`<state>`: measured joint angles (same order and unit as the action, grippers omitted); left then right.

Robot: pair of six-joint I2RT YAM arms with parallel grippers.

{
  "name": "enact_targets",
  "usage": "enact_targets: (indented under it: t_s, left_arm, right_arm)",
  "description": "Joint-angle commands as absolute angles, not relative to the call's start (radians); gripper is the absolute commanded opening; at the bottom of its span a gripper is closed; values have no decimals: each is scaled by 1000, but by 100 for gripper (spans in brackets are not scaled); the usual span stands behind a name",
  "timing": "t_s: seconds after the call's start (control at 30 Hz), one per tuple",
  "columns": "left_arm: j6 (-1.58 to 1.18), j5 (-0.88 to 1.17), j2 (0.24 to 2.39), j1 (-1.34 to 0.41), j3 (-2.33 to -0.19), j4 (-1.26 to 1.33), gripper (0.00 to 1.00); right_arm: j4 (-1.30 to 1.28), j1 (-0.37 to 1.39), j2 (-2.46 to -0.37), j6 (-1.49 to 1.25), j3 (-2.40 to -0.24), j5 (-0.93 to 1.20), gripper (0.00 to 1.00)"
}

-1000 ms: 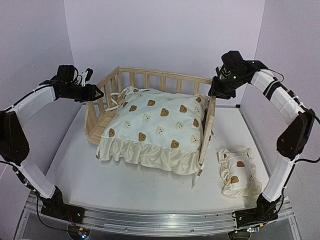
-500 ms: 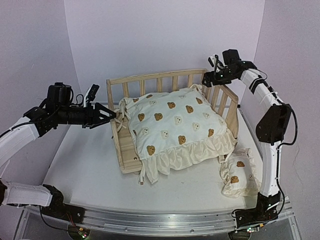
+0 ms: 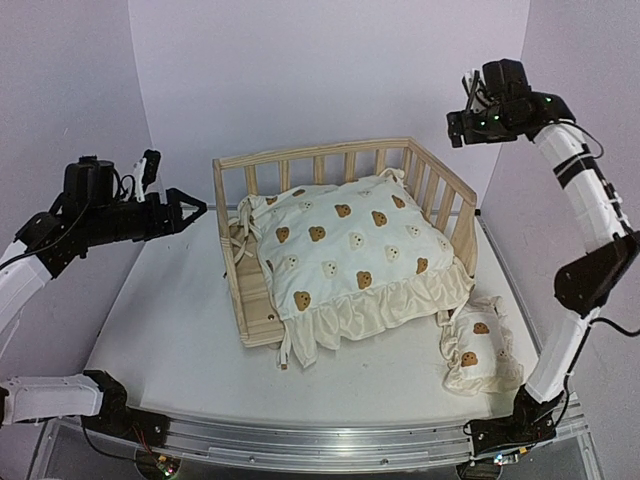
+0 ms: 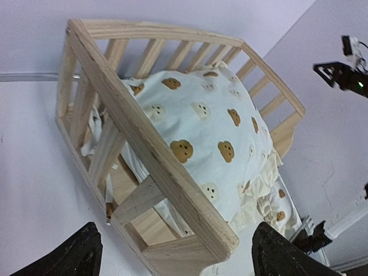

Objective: Set up the pet bed

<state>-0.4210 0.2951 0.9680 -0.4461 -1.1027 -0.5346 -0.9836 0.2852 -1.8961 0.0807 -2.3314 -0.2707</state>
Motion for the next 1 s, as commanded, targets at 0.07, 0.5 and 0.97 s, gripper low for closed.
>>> enact_targets:
  t_s: [0.07, 0.5, 0.97]
  left_arm:
    - [-493, 148, 895, -436, -1005, -418, 85]
    - [-582, 245, 799, -426, -673, -268, 65]
    - [-541, 437, 744, -424, -579, -179, 66]
  right_arm:
    - [-1090, 686, -1656, -94, -2049, -342, 98]
    - [-421, 1294, -1712, -631, -1466, 26, 58]
    - [-296, 1375, -1901, -946, -1353, -458, 38]
